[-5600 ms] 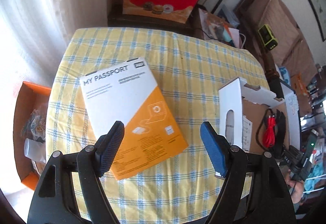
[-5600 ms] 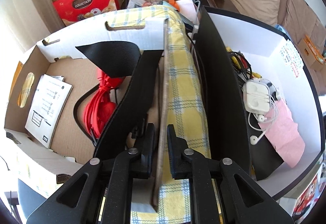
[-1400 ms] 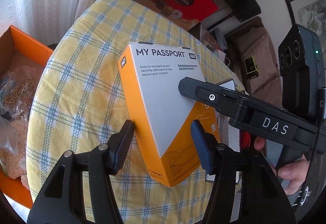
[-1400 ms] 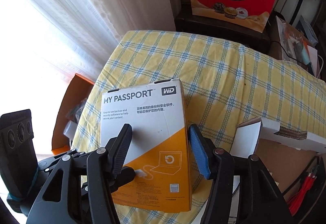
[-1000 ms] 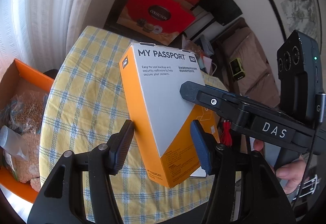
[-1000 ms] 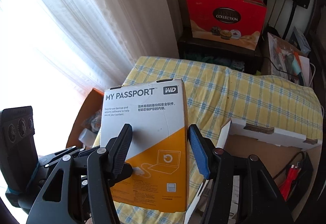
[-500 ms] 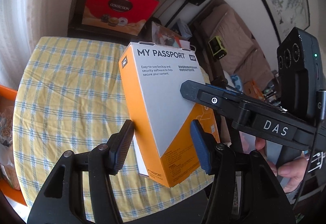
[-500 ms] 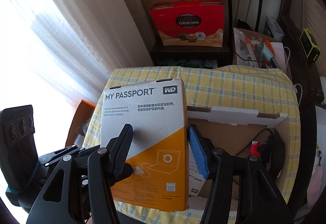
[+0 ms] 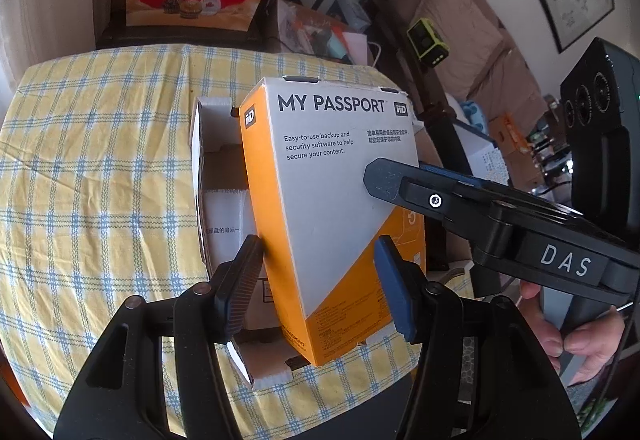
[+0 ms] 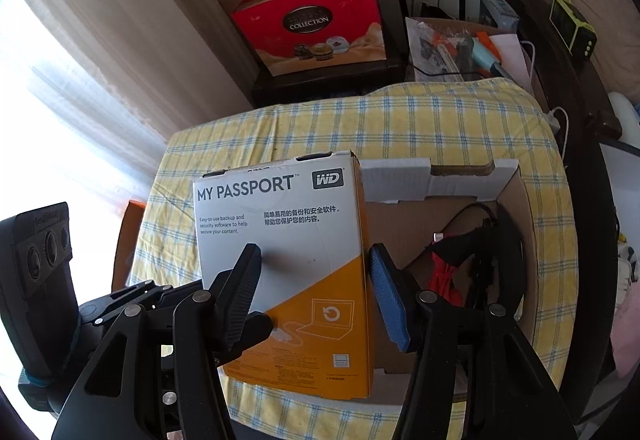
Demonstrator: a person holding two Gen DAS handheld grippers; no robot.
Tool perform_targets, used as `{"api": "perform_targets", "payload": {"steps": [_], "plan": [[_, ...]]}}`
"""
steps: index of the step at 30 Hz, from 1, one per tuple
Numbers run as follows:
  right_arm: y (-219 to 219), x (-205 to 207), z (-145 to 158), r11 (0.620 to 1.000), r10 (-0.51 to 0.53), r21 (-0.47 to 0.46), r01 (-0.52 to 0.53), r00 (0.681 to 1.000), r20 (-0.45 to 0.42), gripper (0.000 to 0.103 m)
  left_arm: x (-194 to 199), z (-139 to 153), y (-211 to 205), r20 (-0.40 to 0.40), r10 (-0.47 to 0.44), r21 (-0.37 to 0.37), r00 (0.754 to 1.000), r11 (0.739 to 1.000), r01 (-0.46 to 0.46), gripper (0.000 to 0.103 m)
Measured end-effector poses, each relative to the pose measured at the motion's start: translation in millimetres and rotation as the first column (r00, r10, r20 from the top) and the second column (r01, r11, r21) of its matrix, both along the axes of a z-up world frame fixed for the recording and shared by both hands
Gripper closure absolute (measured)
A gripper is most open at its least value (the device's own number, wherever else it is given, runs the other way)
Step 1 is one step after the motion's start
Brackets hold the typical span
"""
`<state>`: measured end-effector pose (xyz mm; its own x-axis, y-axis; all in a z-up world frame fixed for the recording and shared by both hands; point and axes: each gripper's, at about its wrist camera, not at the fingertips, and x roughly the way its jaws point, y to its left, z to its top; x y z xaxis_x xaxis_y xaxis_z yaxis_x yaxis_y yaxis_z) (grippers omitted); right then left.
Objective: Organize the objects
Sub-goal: 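Lift the My Passport box with both grippers and carry it over the cardboard box, then lower the My Passport box into the cardboard box and open both grippers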
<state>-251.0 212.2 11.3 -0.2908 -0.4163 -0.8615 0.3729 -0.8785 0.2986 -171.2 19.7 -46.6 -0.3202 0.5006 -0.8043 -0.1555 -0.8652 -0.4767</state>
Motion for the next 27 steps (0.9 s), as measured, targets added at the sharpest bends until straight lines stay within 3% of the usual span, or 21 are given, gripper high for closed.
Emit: {"api": "perform_targets", "payload": {"steps": [9, 12, 16, 20, 27], "plan": [[4.3, -12.5, -35.0, 1.000, -0.011, -0.027, 0.013, 0.996, 0.088, 0.047, -0.4, -14.7, -2.1, 0.030, -0.005, -0.023, 1.000, 1.000, 0.006, 0.050], [7.2, -17.5, -46.8, 0.999, -0.014, -0.041, 0.019, 0.992, 0.123, 0.060, 3.4, -7.9, -7.0, 0.016, 0.016, -0.034, 1.000, 0.999, -0.015, 0.050], [9.3, -17.6, -59.0, 0.999, -0.014, -0.047, 0.021, 0.990, 0.143, 0.059, 16.1, 12.8, -22.5, -0.043, 0.044, -0.013, 0.998, 0.999, -0.044, 0.039], [11.5, -13.0, -50.4, 0.999, -0.030, -0.022, 0.032, 0.996, 0.082, 0.059, 25.3, 21.9, -34.2, -0.070, 0.049, -0.031, 0.996, 0.998, -0.051, 0.035], [9.8, 19.6, -20.4, 0.994, 0.006, 0.113, 0.009, 0.992, -0.126, 0.055, 46.4, 12.5, -47.3, -0.107, 0.096, -0.140, 0.990, 0.984, -0.111, 0.027]]}}
